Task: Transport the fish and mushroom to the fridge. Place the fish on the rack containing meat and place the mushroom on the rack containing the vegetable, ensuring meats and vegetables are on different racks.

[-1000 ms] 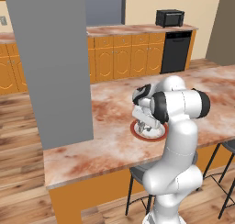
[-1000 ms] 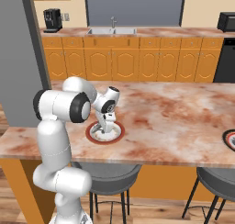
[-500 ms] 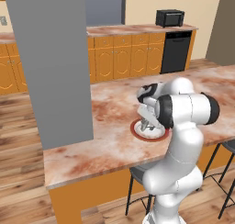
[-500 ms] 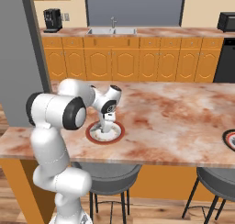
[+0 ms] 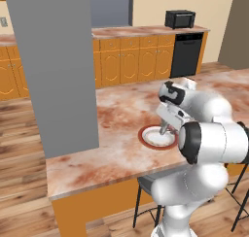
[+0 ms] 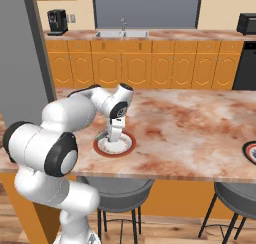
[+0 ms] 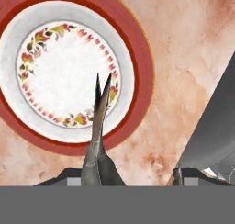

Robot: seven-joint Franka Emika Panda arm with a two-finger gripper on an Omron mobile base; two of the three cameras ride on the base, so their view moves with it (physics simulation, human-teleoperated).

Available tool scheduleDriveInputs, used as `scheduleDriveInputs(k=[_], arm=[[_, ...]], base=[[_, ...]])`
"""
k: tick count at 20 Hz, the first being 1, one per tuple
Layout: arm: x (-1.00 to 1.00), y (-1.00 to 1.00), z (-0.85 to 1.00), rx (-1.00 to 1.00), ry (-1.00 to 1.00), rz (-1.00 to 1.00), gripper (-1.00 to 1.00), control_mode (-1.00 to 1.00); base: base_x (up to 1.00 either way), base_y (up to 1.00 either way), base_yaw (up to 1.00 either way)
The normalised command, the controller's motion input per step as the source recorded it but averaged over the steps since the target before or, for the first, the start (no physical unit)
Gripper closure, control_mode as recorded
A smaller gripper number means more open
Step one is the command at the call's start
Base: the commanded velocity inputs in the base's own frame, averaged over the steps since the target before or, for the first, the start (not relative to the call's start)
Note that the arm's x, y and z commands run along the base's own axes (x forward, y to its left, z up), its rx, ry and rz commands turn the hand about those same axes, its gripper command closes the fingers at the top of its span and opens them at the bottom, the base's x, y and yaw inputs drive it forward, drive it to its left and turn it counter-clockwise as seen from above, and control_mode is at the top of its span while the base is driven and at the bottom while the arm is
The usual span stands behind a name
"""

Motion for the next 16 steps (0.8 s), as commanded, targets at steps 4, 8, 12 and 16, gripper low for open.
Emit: scheduleDriveInputs(k=[4, 8, 12, 16], arm=[[-1.0, -0.13, 0.64, -0.03, -0.04, 0.02, 1.0, -1.0], [-1.0, -0.09, 0.57, -0.04, -0.11, 0.02, 1.0, -1.0], [-1.0, -0.01, 0.65, -0.01, -0.28, 0.0, 1.0, -1.0], [-0.98, 0.0, 0.76, 0.0, -0.34, 0.0, 1.0, -1.0]], base=[[0.0, 0.0, 0.0], [0.0, 0.0, 0.0], [0.0, 0.0, 0.0], [0.0, 0.0, 0.0]])
